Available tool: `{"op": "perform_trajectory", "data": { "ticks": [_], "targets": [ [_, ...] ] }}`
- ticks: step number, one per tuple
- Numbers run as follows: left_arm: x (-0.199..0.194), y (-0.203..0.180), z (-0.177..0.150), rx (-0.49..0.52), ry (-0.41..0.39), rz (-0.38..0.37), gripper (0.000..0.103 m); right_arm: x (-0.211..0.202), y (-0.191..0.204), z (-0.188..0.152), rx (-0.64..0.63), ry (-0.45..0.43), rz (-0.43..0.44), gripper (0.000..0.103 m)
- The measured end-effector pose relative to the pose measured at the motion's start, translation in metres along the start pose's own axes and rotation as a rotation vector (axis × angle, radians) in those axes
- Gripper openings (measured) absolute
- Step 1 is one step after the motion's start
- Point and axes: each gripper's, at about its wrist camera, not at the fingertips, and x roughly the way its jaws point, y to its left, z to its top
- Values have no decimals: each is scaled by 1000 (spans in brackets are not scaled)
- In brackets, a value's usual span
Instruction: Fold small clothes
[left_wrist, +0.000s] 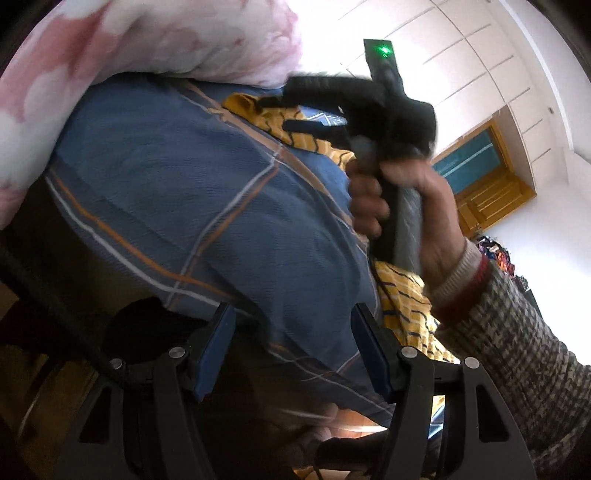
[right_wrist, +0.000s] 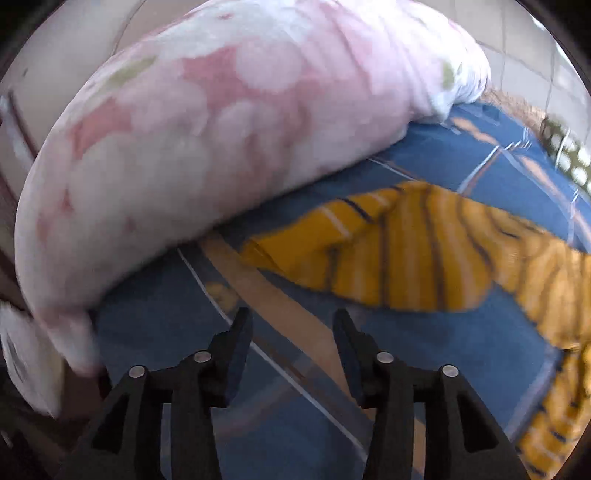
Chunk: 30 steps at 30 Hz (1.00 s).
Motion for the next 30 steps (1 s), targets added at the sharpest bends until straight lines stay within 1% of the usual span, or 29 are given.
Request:
{"op": "perform_trajectory", "data": {
  "ticks": [2, 5, 6, 7, 8, 9, 11, 14, 15, 18, 20, 21, 22, 23, 24, 25, 26, 27, 28, 29, 30],
  "targets": [
    [0, 7, 0, -19, 4, -1, 64, 14, -3, 12, 84, -11, 0, 62],
    [-2, 11, 0, -28, 9, -1, 64, 32, -16, 23, 206, -2, 5, 62],
    [-2, 9, -1, -27, 11, 1, 64, 38, -19, 24, 232, 4, 15, 45],
    [-3, 9, -1, -24, 11, 3, 64, 39, -26, 24, 262, 21, 42, 23],
    [-4, 7, -2, -18, 12, 6, 64, 37, -31, 24, 275, 30, 59, 9],
    [-5, 4, -2, -6, 11, 12, 64, 28, -35, 22, 282, 19, 69, 9],
    [-4, -1, -2, 11, 12, 24, 64, -3, -43, 20, 239, -13, 28, 9],
    [1, -15, 2, 36, 6, 36, 65, -63, -68, 9, 198, -49, -11, 8],
    [1, -21, 2, 49, 6, 38, 66, -89, -84, 3, 187, -58, -35, 8],
    [5, -39, 0, 97, 9, 46, 69, -160, -141, -15, 192, -88, -144, 8],
    [11, -50, -3, 128, 18, 54, 69, -206, -196, -30, 249, -102, -236, 8],
    [15, -56, -3, 141, 25, 57, 69, -228, -223, -42, 279, -103, -287, 8],
    [18, -60, -3, 152, 32, 59, 69, -253, -261, -59, 328, -94, -347, 8],
    [23, -66, -3, 162, 40, 63, 69, -267, -284, -72, 362, -86, -382, 8],
    [29, -70, -3, 174, 50, 68, 69, -285, -316, -90, 411, -78, -446, 8],
    [33, -75, -3, 183, 59, 73, 69, -296, -344, -108, 452, -55, -512, 8],
    [38, -81, -2, 192, 68, 76, 69, -302, -365, -122, 479, -21, -556, 9],
    [43, -88, -2, 202, 77, 77, 69, -304, -390, -136, 506, 33, -604, 10],
    [46, -94, -3, 211, 83, 78, 69, -300, -419, -156, 531, 112, -696, 11],
    [49, -101, -3, 223, 89, 79, 69, -303, -433, -173, 547, 150, -792, 14],
    [52, -111, -3, 241, 93, 81, 70, -311, -443, -190, 572, 157, -864, 17]
  ]
}}
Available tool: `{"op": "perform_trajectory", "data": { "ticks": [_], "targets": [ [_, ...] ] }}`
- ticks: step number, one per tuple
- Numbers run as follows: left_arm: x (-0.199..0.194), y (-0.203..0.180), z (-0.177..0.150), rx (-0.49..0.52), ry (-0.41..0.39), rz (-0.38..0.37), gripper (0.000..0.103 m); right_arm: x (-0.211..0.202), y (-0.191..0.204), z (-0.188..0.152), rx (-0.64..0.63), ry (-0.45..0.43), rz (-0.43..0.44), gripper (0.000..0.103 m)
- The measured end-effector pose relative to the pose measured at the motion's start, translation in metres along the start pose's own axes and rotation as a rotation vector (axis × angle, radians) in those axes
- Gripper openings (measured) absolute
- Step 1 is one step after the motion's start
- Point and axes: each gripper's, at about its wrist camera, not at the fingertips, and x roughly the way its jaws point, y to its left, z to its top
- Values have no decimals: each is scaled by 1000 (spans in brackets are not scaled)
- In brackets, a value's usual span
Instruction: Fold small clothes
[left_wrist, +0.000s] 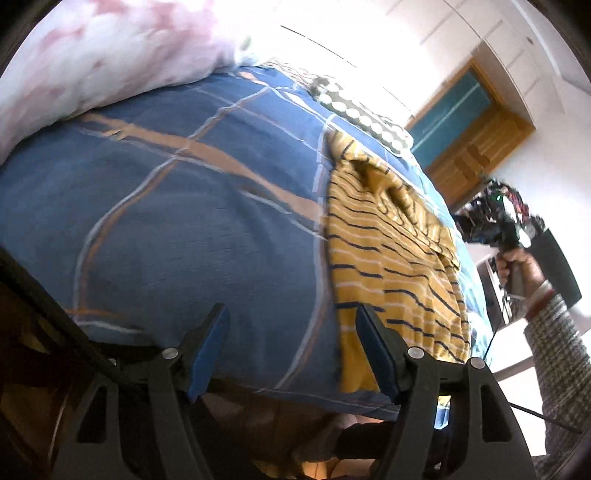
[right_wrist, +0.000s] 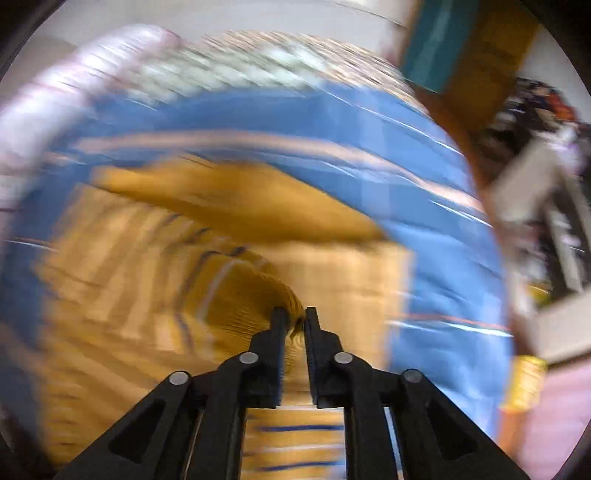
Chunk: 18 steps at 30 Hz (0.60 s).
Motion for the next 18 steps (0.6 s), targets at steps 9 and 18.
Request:
{"op": "perform_trajectory", "data": {
  "ticks": [9, 18],
  "targets": [
    [46, -47, 18, 101, 79, 33, 74, -13, -61, -99, 262, -65, 476, 36],
    [117, -66, 42, 163, 211, 7, 73, -5, -44, -240, 271, -59, 641, 54]
  ]
}}
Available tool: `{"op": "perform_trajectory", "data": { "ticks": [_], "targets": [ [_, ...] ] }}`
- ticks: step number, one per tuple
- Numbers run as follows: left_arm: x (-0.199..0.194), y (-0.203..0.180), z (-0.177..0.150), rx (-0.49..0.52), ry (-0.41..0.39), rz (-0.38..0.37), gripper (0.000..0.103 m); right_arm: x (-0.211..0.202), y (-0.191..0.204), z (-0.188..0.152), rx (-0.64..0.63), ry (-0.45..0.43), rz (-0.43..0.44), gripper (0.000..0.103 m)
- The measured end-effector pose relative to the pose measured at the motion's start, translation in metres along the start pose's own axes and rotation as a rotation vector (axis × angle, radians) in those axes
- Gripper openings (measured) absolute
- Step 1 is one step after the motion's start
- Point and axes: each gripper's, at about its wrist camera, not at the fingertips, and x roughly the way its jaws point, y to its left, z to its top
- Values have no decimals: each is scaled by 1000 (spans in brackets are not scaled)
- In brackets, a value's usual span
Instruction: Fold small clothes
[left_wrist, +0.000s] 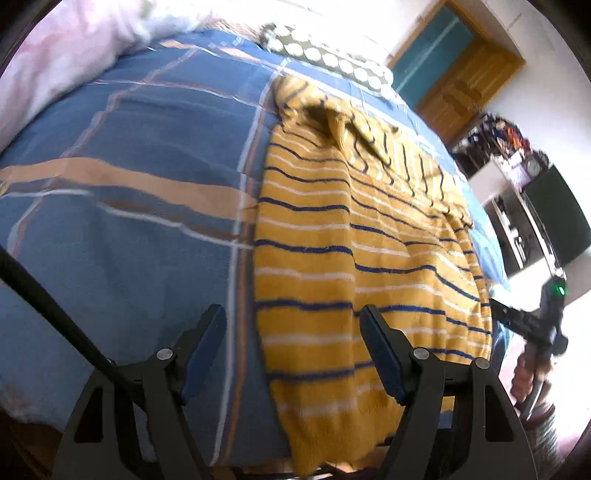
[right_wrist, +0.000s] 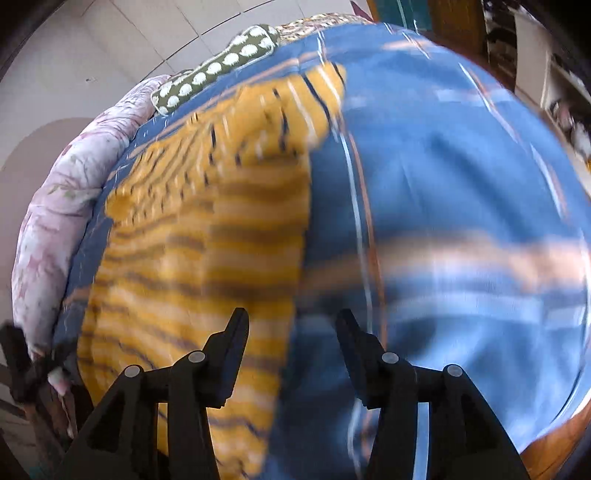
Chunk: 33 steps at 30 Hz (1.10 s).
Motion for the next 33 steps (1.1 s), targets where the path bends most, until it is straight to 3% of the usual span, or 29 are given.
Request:
{"op": "perform_trajectory", "data": {
  "ticks": [1, 3, 6, 9, 13, 19, 23, 24, 25, 26, 28, 33],
  "targets": [
    [6, -1, 4, 3, 18, -19, 72, -5, -1, -9, 5, -30, 17, 54],
    [19, -2, 10, -10, 56, -57, 59, -7, -2, -18, 34, -42, 88, 54],
    [24, -1, 10, -74, 57, -121, 57, 2, -3, -26, 84, -30, 199, 54],
    [21, -4, -5, -105, 55, -188, 55, 3, 1, -37, 90, -50, 225, 54],
    [12, -10, -33, -97, 43, -215, 53, 7, 8, -53, 117, -25, 326, 53],
    [-4, -12, -66, -129, 34, -254, 52, 0, 19, -84, 132, -10, 388, 49],
    [0, -19, -70, -112, 45, -225, 52, 6, 37, -97, 92, 12, 350, 45],
    [1, -22, -67, -105, 49, -209, 47, 9, 41, -98, 88, 15, 337, 42],
    [1, -24, -63, -98, 50, -188, 37, 11, 42, -99, 87, 19, 319, 40],
    [1, -27, -58, -84, 54, -131, 9, 13, 44, -99, 87, 22, 304, 34],
    [-2, -26, -52, -88, 49, -80, 8, 13, 47, -99, 75, 29, 272, 19],
    [-41, -37, -60, -31, -44, -52, 8, -8, 48, -100, 64, 29, 306, 12]
  ]
}}
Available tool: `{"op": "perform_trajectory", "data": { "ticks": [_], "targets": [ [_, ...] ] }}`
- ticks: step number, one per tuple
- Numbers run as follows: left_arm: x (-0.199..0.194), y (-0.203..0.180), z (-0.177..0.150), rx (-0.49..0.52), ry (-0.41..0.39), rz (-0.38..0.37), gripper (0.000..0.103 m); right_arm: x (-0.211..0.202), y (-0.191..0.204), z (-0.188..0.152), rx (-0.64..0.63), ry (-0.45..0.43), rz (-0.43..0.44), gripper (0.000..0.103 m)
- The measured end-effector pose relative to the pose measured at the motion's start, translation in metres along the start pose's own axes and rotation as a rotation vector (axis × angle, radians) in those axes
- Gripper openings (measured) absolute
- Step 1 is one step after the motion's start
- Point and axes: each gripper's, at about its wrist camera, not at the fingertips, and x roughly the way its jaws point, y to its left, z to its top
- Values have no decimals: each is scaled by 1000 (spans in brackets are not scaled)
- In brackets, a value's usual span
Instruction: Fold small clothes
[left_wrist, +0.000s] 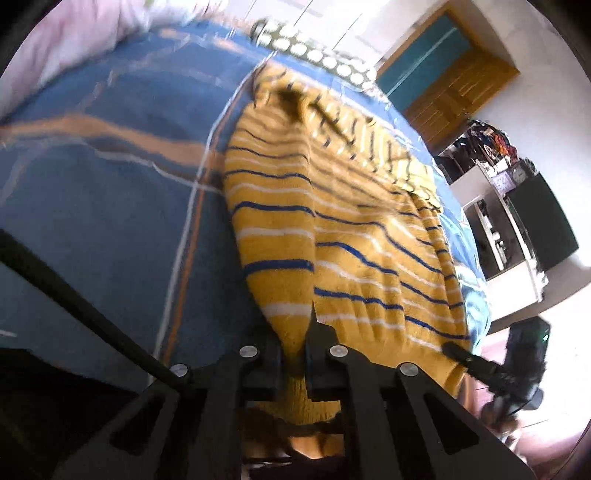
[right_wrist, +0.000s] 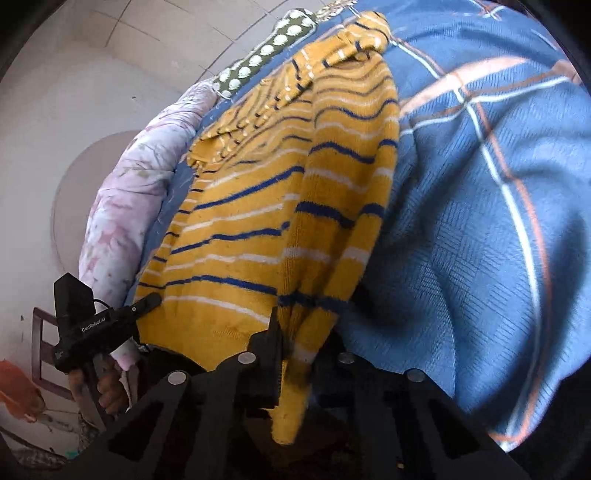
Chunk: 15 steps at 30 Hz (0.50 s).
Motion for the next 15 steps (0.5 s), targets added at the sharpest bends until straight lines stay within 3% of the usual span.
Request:
{"op": "perform_trajectory", "data": {
  "ticks": [5, 8, 12, 15],
  "targets": [
    [-37, -10, -24, 59, -44, 1, 8, -30, 12, -28, -64, 27, 48, 10],
    [-33, -12, -30, 98, -31, 53, 8, -28, 12, -41, -75, 57, 49, 10],
    [-26, -13, -8, 128, -25, 68, 8, -31, 18, -16, -117, 27, 53, 11],
    [-21, -28, 35, 181, -71, 80, 8, -39, 34, 25, -170, -44, 51, 11]
  ]
}}
